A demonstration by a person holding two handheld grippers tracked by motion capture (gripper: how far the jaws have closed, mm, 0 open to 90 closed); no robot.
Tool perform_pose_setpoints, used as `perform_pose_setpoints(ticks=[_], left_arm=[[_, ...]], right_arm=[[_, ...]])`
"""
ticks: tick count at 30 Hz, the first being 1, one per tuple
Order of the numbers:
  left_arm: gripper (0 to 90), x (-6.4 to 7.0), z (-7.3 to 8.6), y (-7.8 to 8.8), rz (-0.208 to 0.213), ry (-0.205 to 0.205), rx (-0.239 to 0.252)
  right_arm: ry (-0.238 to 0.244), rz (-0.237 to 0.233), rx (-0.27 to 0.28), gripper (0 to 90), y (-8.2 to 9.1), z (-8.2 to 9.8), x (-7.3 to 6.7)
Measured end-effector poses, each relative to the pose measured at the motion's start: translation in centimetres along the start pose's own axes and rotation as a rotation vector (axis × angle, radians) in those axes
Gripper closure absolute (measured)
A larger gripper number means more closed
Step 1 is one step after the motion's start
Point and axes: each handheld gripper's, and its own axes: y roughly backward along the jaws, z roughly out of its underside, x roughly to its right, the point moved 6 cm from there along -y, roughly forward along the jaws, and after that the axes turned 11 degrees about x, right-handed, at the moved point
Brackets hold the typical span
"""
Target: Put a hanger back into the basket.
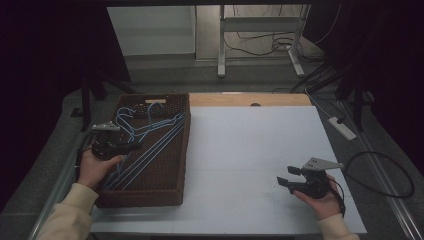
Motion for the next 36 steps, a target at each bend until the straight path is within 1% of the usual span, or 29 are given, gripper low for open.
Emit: perform_pose_setpoints(ticks=[1,2,5,7,8,9,12,14,17,20,21,22,24,25,27,29,31,34,36], left_arm=[[86.6,0.0,0.0,0.0,0.000,0.000,0.000],[86.6,-0.5,0.3,-0.1,-0.056,-0.003,-0.027],[86.6,-1.2,0.7,-0.3,-0.134,-0.009,-0.066],[86.5,-1.6,0.9,-0.6,-0.170,-0.012,-0.091],[86.6,-1.8,0.9,-0.7,-0.181,-0.009,-0.105],[86.5,-1.8,0.9,-0.7,-0.181,-0.009,-0.105],[86.5,-2.5,1.2,-1.1,-0.232,-0.009,-0.159],[86.4,-3.0,1.4,-1.5,-0.271,0.000,-0.194],[86.2,-3.3,1.7,-1.9,-0.299,0.006,-0.233],[86.0,-3.5,1.8,-2.1,-0.334,-0.017,-0.254],[85.4,-3.5,1.8,-2.1,-0.342,-0.022,-0.250],[82.7,-3.5,1.6,-2.2,-0.346,-0.024,-0.234],[76.0,-3.5,1.3,-2.0,-0.369,-0.054,-0.207],[74.4,-3.4,1.1,-1.9,-0.367,-0.064,-0.185],[68.5,-3.0,0.7,-1.5,-0.355,-0.069,-0.134],[56.4,-2.6,0.4,-1.3,-0.346,-0.080,-0.106],[52.5,-2.0,0.1,-0.9,-0.327,-0.098,-0.075],[45.1,-1.1,-0.4,-0.4,-0.294,-0.112,-0.030],[42.0,-0.4,-0.6,-0.1,-0.271,-0.127,-0.006]], right_arm=[[-0.001,0.000,-0.002,37.0,0.0,0.0,0.0],[-0.001,-0.001,-0.003,37.0,0.0,0.0,0.0],[-0.002,-0.001,-0.007,36.9,-0.1,0.1,0.0],[-0.001,-0.001,-0.009,36.9,-0.1,0.1,0.0],[-0.002,-0.001,-0.010,36.9,-0.1,0.1,0.0],[-0.002,-0.001,-0.010,36.9,-0.1,0.1,0.0],[-0.003,-0.002,-0.012,36.8,-0.1,0.2,0.0],[-0.004,-0.002,-0.016,36.8,-0.2,0.2,0.0],[-0.003,-0.004,-0.017,36.8,-0.2,0.2,0.0],[-0.005,-0.005,-0.021,36.7,-0.2,0.3,0.1],[-0.006,-0.005,-0.023,36.7,-0.2,0.3,0.1],[-0.005,-0.005,-0.024,36.7,-0.2,0.3,0.1],[-0.005,-0.007,-0.026,36.7,-0.2,0.3,0.0],[-0.005,-0.008,-0.025,36.7,-0.2,0.3,0.0],[-0.002,-0.008,-0.025,36.7,-0.2,0.3,0.0],[-0.005,-0.005,-0.025,36.6,-0.2,0.3,0.0],[-0.006,-0.003,-0.026,36.5,-0.2,0.3,0.1],[-0.005,-0.005,-0.025,36.4,-0.2,0.3,0.0],[-0.006,-0.004,-0.022,36.4,-0.2,0.3,0.0]])
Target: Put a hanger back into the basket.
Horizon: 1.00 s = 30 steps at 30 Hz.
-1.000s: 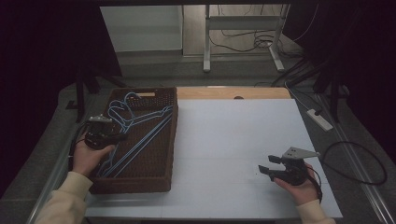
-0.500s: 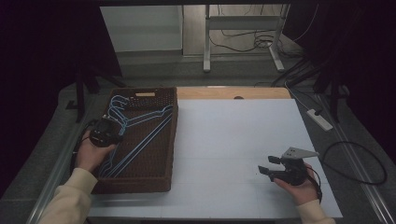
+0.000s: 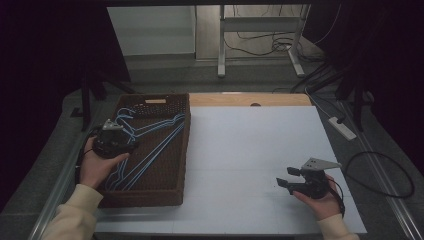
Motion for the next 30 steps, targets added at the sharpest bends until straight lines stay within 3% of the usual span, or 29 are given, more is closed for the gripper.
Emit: perform_pose_setpoints(ticks=[7,17,24,30], left_arm=[[39.3,2.5,-1.0,3.0,0.075,-0.030,0.139],[38.2,6.7,-1.0,6.0,0.200,-0.050,0.227],[38.3,8.7,-0.3,6.1,0.225,-0.046,0.260],[37.6,10.4,0.8,5.2,0.257,-0.046,0.283]], right_arm=[[0.004,0.001,0.004,36.4,0.1,-0.1,0.0],[0.006,0.003,0.010,36.4,0.2,-0.2,-0.1],[0.008,0.003,0.016,36.4,0.3,-0.3,-0.1],[0.013,-0.001,0.034,36.4,0.6,-0.6,-0.1]])
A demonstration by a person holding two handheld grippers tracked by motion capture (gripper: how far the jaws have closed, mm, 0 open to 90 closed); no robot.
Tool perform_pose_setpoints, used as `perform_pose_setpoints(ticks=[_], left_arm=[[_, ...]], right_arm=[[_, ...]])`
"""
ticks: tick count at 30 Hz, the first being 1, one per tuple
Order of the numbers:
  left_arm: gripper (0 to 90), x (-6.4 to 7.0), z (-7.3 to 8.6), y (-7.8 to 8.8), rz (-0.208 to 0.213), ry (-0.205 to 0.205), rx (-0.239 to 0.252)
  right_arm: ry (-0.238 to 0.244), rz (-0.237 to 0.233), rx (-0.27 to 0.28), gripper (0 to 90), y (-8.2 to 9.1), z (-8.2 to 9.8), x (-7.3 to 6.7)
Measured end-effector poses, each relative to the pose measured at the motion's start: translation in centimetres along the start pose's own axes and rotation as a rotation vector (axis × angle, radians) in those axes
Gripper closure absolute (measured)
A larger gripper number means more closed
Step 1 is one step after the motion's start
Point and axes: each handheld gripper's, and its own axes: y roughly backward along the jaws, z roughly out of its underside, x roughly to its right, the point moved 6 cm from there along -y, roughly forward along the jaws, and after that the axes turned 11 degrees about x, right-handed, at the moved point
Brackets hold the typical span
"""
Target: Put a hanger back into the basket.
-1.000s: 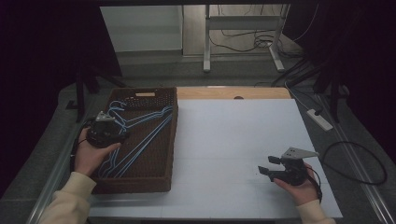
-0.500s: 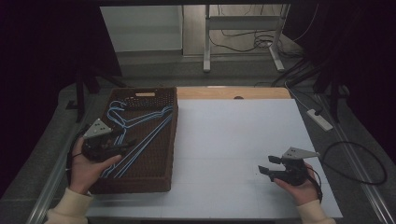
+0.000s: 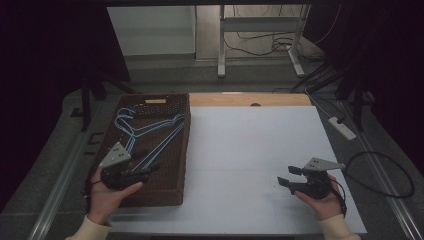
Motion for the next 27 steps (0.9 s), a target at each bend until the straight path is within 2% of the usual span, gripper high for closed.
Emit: perform_pose_setpoints(ticks=[5,8,13,27], left_arm=[[36.7,1.0,1.1,-0.6,0.015,-0.012,-0.010],[36.3,1.2,1.5,-0.6,0.016,-0.004,-0.002],[35.8,1.4,2.2,-1.1,0.023,0.013,-0.019],[36.0,1.5,2.1,-1.3,0.024,0.014,-0.022]], right_arm=[[0.014,0.000,0.024,36.4,0.5,-0.5,-0.2],[0.030,-0.001,0.040,36.4,0.7,-0.8,-0.4],[0.038,-0.008,0.058,36.4,1.0,-1.1,-0.7],[0.056,-0.014,0.063,36.4,0.9,-1.1,-0.9]])
